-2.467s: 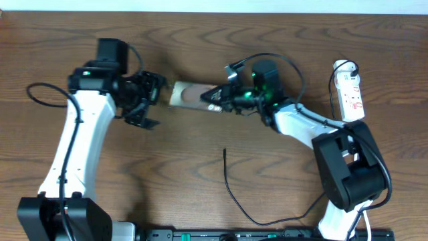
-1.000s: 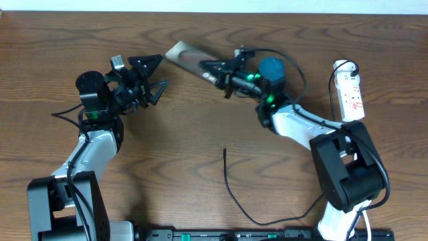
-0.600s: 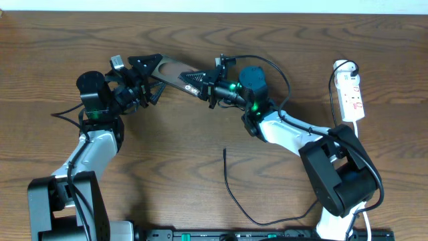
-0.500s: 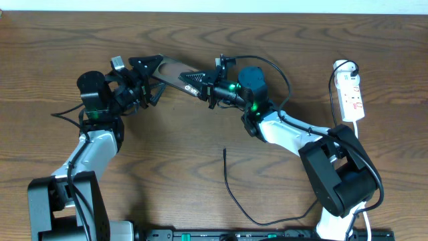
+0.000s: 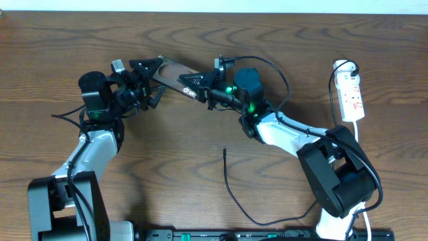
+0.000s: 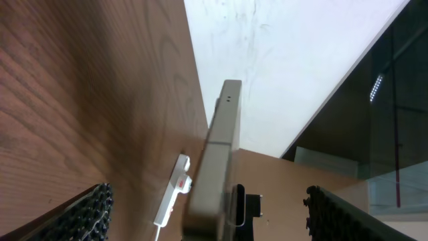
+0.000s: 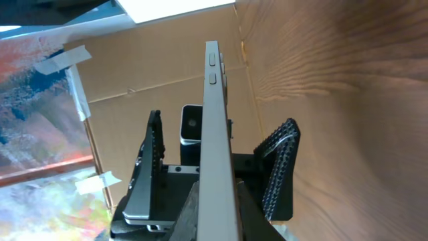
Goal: Plug charger to phone and switch on socket
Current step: 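Regrasp the phone's top end with the left gripper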
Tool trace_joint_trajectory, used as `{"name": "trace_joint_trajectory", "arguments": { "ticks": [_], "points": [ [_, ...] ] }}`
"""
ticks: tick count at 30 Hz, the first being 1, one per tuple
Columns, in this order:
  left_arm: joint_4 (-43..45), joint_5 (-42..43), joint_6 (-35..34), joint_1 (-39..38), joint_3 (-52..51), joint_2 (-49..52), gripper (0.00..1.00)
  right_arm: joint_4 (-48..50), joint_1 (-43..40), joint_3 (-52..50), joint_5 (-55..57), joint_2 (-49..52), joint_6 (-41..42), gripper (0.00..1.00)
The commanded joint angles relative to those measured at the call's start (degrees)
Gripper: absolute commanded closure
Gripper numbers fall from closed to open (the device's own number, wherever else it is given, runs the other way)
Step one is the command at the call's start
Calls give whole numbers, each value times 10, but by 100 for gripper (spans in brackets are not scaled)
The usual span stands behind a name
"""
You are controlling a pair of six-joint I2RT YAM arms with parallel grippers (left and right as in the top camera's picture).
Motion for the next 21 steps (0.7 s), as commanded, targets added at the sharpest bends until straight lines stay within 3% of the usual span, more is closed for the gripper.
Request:
{"name": "trace_joint_trajectory", "arguments": {
  "ticks": [1,13,21],
  "points": [
    [0,-10,13,-1,0,-8,11,8,6,7,6,-1,-26,99],
    [0,-21,13,-1,0,-8,11,0,22,7,7,-1,61,99],
    [0,-26,13,-4,0,-8,11,-6,25,7,7,-1,60,99]
  ]
}}
